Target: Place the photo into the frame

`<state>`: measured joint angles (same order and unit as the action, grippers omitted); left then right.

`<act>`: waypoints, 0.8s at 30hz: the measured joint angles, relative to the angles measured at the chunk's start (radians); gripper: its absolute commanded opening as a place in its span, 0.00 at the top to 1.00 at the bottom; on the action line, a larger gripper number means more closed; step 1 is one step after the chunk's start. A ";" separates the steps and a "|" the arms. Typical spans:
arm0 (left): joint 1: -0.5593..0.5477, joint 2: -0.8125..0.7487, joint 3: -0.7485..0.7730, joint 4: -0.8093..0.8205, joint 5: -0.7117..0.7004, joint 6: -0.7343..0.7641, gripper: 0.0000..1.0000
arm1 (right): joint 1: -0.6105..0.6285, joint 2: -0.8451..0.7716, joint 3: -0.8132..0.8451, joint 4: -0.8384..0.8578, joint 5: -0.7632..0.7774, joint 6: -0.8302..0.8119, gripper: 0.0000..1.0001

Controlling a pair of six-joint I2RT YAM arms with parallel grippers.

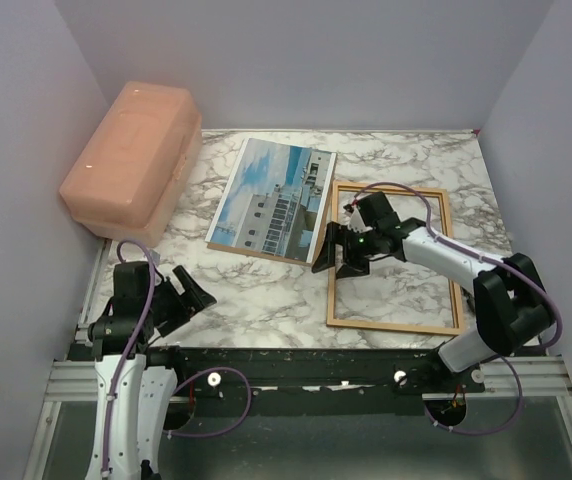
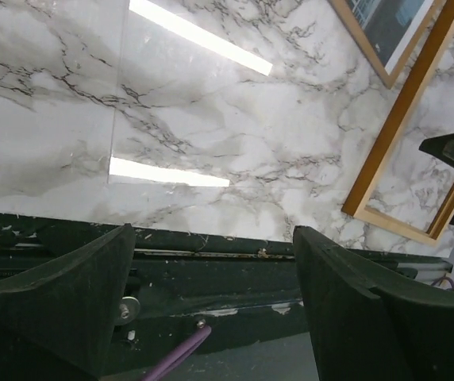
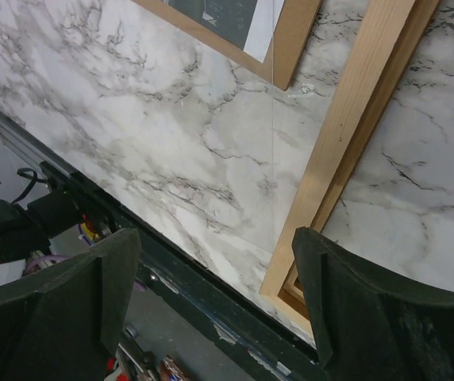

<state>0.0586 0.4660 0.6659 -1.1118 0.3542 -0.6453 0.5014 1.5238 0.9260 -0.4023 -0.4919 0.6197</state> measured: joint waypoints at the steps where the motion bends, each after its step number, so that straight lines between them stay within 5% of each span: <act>1: 0.000 0.000 -0.008 0.001 -0.009 0.006 0.17 | 0.006 0.004 0.000 0.002 0.000 0.000 0.14; 10: 0.000 0.047 -0.099 0.091 0.031 -0.032 0.48 | 0.058 0.089 0.047 0.023 0.000 0.005 0.15; 18: -0.089 0.172 -0.128 0.252 0.033 -0.163 0.55 | 0.084 0.187 0.125 0.039 0.034 0.020 0.15; 24: -0.243 0.449 -0.106 0.395 -0.033 -0.218 0.64 | 0.093 0.250 0.177 0.037 0.092 0.019 0.15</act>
<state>-0.1841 0.9154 0.5598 -0.7166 0.3210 -0.8631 0.5945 1.7737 1.1027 -0.3653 -0.3996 0.6384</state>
